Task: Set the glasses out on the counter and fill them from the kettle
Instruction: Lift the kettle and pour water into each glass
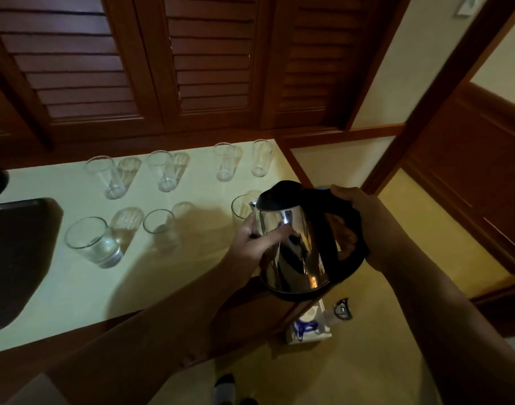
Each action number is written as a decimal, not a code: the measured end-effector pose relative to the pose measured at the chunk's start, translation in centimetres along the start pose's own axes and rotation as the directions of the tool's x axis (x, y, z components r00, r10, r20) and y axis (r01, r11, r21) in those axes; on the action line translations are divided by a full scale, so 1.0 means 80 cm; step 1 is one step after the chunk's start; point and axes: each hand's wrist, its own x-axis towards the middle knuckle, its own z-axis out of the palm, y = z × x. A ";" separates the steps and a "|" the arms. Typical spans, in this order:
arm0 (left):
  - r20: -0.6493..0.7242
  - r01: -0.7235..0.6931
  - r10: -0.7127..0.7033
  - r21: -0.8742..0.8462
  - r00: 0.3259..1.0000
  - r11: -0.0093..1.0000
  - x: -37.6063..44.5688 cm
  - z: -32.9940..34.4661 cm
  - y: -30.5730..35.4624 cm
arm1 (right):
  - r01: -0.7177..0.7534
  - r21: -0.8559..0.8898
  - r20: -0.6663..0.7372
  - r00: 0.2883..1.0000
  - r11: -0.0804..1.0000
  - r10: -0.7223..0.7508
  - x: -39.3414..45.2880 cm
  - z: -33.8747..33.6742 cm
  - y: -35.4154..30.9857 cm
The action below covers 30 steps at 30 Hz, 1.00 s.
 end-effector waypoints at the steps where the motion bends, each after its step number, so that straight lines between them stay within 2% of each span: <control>1: 0.007 0.006 -0.006 -0.008 1.000 1.000 0.003 -0.002 -0.004 | -0.001 -0.016 -0.008 1.000 1.000 0.001 0.002 0.001 -0.001; 12: -0.037 0.082 -0.085 -0.071 0.996 0.994 0.014 -0.006 -0.013 | -0.009 -0.048 0.021 1.000 0.999 0.010 0.004 0.009 -0.028; 20: -0.013 0.090 -0.092 -0.097 0.996 0.991 0.008 0.006 -0.005 | -0.039 -0.135 0.004 0.999 0.990 0.039 0.008 0.005 -0.040; 25: 0.075 0.117 -0.110 -0.105 0.991 0.988 0.000 0.017 -0.002 | -0.079 -0.123 0.005 0.997 0.989 0.080 0.009 -0.002 -0.047; 30: -0.011 0.125 -0.128 -0.149 0.992 0.981 -0.002 0.026 0.004 | -0.085 -0.145 0.026 0.996 0.986 0.090 0.008 -0.004 -0.053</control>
